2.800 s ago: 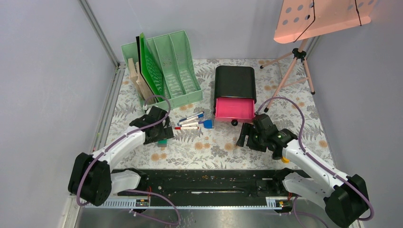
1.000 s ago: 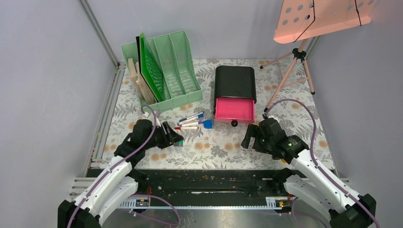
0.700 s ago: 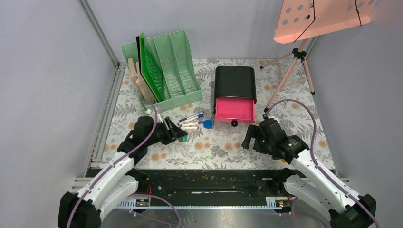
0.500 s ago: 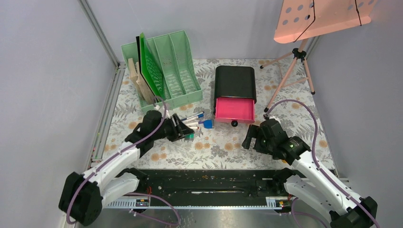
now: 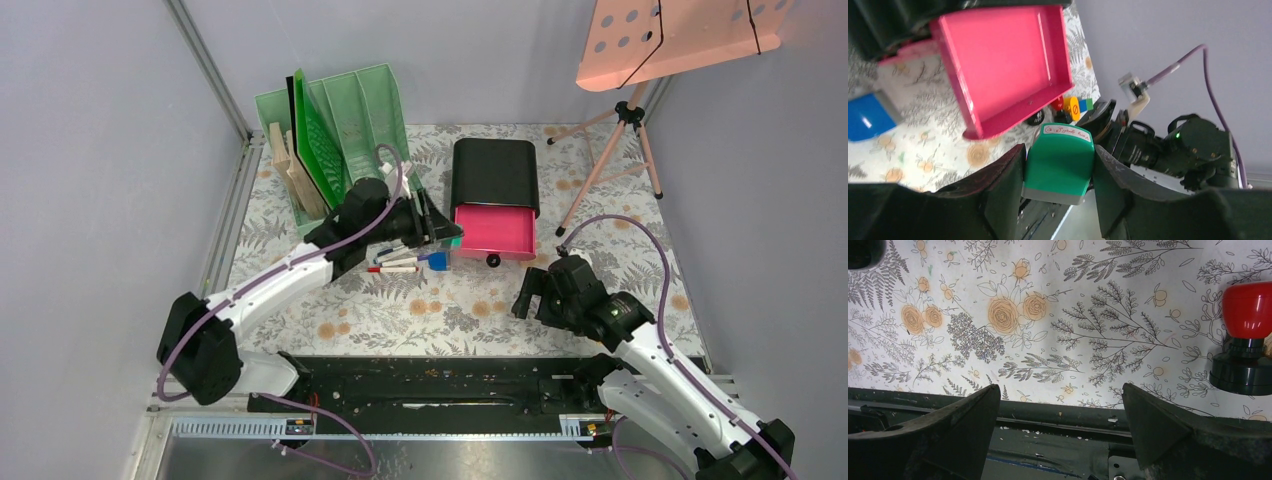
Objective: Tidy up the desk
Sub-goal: Place the stationery in the drawer.
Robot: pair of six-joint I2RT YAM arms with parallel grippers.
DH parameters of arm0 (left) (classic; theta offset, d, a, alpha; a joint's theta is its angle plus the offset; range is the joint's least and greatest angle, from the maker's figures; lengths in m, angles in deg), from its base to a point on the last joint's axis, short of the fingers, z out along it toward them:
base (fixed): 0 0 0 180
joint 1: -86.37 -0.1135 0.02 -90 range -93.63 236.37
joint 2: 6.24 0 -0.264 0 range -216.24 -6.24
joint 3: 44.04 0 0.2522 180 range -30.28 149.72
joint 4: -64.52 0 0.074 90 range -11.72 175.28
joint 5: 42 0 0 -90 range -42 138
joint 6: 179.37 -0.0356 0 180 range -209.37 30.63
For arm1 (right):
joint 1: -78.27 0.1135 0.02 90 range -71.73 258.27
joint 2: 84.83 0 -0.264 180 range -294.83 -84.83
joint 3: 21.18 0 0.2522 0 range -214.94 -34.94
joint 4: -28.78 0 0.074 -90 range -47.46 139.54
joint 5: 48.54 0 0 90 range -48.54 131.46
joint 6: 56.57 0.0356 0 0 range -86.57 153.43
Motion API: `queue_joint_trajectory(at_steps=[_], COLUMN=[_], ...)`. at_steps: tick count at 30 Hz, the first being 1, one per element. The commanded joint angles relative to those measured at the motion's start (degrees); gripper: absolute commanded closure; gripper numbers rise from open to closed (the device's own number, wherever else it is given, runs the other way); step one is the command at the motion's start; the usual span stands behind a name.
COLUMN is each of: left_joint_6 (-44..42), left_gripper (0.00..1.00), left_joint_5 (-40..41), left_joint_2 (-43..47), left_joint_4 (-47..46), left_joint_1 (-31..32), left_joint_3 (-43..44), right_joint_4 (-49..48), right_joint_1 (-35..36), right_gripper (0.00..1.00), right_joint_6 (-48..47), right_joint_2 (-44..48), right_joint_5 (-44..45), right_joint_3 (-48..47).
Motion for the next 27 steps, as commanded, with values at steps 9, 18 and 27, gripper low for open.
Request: queue_joint_trajectory(at_steps=[9, 18, 27], left_joint_6=[-9.9, -18.7, -19.7], left_gripper=[0.98, 0.97, 0.93], left_joint_5=[1.9, 11.5, 16.6], left_joint_2=[-14.6, -23.1, -33.2], left_joint_4=[9.3, 22.7, 32.1], left_joint_1=[3.1, 6.8, 8.5], left_joint_3=[23.8, 34.5, 44.7], right_joint_4=[2.2, 2.3, 2.3], right_joint_1=[0.3, 0.3, 0.3], right_gripper=[0.01, 0.0, 0.01], right_joint_6=[0.8, 1.1, 0.8], right_joint_2=[1.5, 1.7, 1.8], right_joint_5=[2.8, 2.8, 2.2], right_joint_3=[0.4, 0.8, 0.8])
